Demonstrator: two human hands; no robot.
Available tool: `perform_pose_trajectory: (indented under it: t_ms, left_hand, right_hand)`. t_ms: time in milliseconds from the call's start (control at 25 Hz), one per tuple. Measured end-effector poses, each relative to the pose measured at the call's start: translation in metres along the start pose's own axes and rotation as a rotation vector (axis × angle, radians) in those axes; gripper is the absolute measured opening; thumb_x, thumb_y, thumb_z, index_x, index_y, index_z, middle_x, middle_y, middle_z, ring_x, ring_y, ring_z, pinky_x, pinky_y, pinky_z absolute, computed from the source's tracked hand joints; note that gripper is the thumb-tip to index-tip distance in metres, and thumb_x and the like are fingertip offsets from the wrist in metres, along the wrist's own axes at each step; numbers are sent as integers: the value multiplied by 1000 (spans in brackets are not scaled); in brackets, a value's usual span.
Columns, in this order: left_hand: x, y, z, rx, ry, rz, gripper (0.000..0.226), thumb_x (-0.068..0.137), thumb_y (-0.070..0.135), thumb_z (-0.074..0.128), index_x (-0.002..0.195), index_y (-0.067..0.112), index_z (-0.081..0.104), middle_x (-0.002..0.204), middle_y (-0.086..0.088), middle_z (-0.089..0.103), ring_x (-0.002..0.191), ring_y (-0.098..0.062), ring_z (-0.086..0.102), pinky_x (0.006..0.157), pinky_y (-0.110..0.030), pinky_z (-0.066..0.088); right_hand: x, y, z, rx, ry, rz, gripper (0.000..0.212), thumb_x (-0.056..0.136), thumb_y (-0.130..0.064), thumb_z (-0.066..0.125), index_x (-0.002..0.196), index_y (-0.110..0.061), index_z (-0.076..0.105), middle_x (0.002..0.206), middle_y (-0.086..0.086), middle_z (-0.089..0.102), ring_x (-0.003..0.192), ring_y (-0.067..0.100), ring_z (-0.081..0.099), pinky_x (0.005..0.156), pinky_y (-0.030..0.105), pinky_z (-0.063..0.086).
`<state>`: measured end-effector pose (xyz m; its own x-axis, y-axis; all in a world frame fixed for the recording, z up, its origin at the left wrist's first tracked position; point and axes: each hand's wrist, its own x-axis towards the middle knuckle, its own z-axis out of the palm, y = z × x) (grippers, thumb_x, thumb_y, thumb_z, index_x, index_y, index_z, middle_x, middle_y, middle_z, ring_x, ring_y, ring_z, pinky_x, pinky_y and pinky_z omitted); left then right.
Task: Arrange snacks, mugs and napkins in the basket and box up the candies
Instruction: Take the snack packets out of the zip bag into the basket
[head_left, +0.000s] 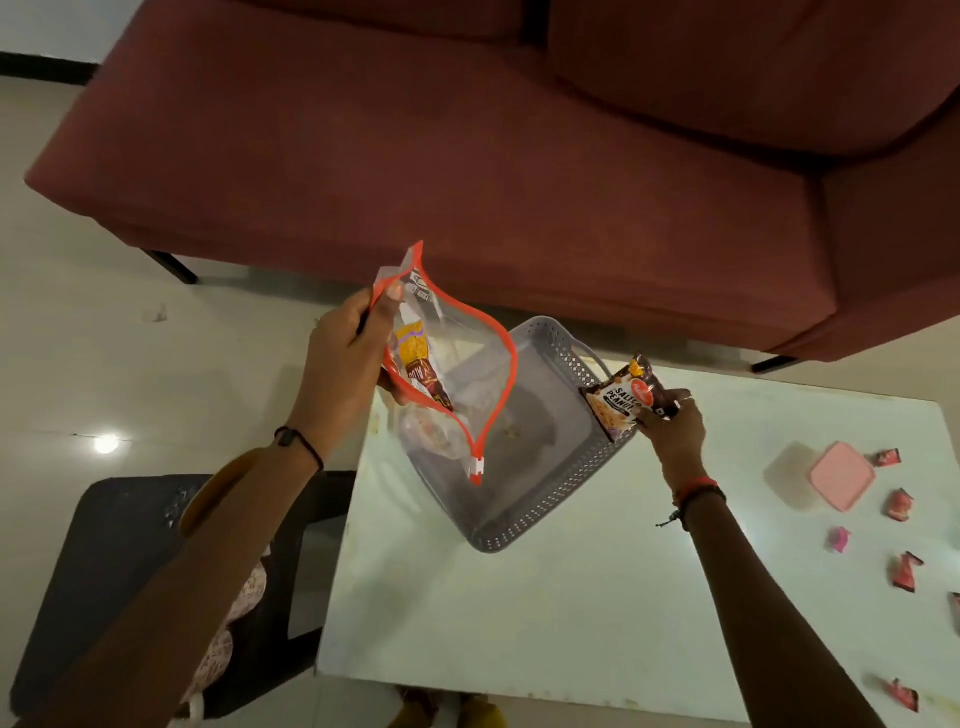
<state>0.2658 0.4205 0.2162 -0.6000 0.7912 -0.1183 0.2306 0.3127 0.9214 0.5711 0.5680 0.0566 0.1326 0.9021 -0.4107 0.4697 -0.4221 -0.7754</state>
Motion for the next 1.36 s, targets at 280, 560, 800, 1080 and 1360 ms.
perform_pose_trajectory:
  t_ms: [280,560,800,1080,1360]
  left_hand:
    - [7,-16,-7,5,75,29,29,96,35,41,73,25,56,60,-1,52,46,-1,60,43,-14,53]
    - [5,-14,-1,23,45,22,26,96,33,39,77,25,54,62,-1,53,49,0,60,49,-13,53]
    - [-8,-7,13,24,10,20,23,96,32,40,82,26,58,54,14,58,50,2,60,50,-16,53]
    - [-38,3,35,40,-64,23,24,95,31,43,73,31,52,60,4,55,49,3,59,46,-6,45]
    - [-73,9,51,118,-116,77,20,95,27,46,89,12,57,59,11,51,54,-1,57,49,0,41]
  right_hand:
    - [47,50,46,-183,31,10,18,83,0,62,93,-7,50,104,25,65,102,40,62,81,39,50]
    - [47,45,52,-715,159,-167,31,84,-7,55,114,2,57,114,25,54,109,42,47,84,48,47]
    - [3,-13,18,-391,107,-150,41,84,-21,69,119,-4,55,124,20,51,116,35,45,89,32,41]
    - [-175,-151,-22,-49,-168,-549,6,85,-27,63,80,-28,67,67,-21,64,68,-7,64,63,-2,45]
    - [-175,-130,75,-628,-678,-416,24,97,-2,40,112,6,56,110,24,64,99,32,61,77,16,40]
